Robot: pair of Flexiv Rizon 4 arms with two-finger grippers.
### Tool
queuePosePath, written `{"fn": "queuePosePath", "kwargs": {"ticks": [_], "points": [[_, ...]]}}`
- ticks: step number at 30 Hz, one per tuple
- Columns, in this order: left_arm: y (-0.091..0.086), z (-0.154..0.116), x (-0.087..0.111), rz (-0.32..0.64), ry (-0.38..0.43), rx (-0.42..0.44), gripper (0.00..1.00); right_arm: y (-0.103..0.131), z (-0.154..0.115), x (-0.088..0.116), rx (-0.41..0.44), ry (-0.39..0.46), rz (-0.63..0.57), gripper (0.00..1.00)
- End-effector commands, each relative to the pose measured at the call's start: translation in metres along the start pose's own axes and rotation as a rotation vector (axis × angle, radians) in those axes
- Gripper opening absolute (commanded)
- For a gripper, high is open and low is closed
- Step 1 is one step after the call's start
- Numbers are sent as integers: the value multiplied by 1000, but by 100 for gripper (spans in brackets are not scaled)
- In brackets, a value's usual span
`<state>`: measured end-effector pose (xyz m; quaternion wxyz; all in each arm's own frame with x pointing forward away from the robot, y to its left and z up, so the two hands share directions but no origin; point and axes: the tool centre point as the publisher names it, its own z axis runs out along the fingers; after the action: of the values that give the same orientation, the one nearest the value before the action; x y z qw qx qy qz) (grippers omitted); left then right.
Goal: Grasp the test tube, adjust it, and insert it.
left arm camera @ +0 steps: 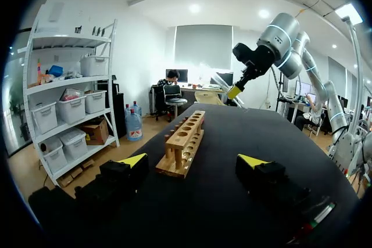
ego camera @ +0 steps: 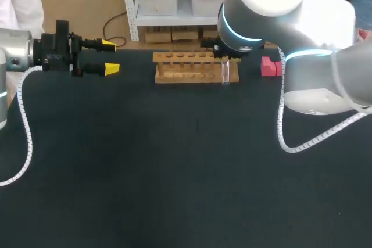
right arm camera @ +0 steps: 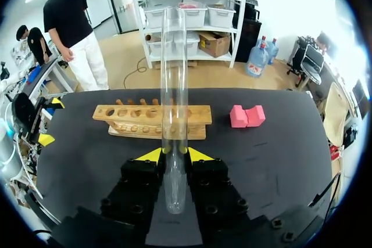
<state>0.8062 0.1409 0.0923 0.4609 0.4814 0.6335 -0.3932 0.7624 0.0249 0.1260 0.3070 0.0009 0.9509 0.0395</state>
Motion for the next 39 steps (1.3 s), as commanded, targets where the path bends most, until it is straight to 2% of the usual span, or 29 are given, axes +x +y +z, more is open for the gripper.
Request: {"fn": "queuePosePath", "kwargs": {"ticks": [1, 3, 39], "points": [[0, 0, 1, 2, -3, 0, 100, -3, -13, 7, -28, -43, -18, 0], [0, 0, 1, 2, -3, 0, 100, -2, -15, 8, -56, -42, -29, 0], [0, 0, 1, 2, -3, 0, 100, -2, -15, 8, -56, -42, -29, 0]]}}
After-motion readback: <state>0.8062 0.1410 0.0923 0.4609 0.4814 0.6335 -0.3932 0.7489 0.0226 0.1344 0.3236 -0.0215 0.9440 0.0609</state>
